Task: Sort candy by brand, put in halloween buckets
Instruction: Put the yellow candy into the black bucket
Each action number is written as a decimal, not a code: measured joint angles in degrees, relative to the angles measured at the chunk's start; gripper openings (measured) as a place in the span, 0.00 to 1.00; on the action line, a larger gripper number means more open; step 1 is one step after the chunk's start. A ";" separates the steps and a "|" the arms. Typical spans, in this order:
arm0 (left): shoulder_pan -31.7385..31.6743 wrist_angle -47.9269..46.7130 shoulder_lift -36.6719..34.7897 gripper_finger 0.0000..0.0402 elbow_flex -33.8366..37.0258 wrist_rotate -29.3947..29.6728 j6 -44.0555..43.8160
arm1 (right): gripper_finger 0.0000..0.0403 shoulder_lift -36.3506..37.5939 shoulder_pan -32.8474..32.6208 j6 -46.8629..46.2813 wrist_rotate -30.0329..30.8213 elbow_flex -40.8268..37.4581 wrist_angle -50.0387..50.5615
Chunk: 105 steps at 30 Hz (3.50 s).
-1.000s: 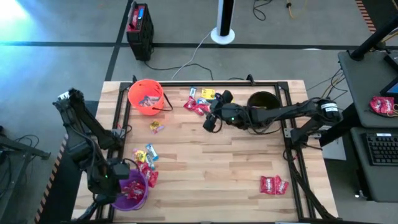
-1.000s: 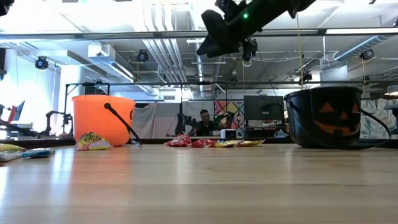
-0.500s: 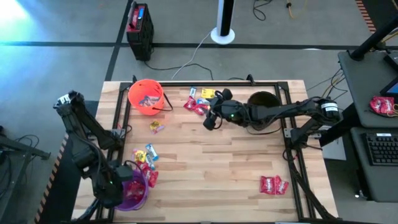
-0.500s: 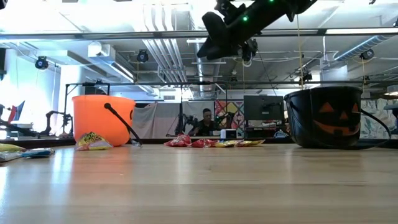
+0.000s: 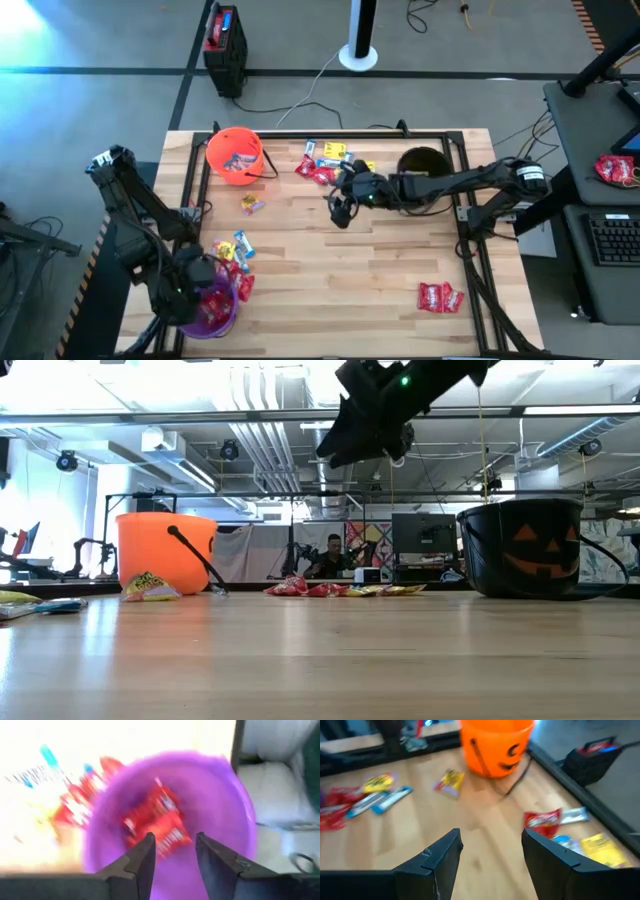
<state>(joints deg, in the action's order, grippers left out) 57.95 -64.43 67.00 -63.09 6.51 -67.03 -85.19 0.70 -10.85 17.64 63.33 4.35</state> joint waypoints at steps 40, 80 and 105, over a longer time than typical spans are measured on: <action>-36.93 -5.02 -0.14 0.01 0.34 15.83 42.44 | 0.50 -9.09 -5.81 11.50 2.43 5.50 -5.49; -57.06 1.49 34.58 0.51 6.78 16.30 19.83 | 0.50 2.43 -5.15 10.11 7.90 -2.98 -0.34; -59.63 0.15 37.41 0.03 6.21 23.40 21.39 | 0.50 2.43 -5.06 8.50 7.90 -3.01 -0.32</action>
<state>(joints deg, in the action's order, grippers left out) -1.67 -64.28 104.41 -56.88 29.92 -45.64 -82.76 -4.36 -2.35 25.54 60.31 4.03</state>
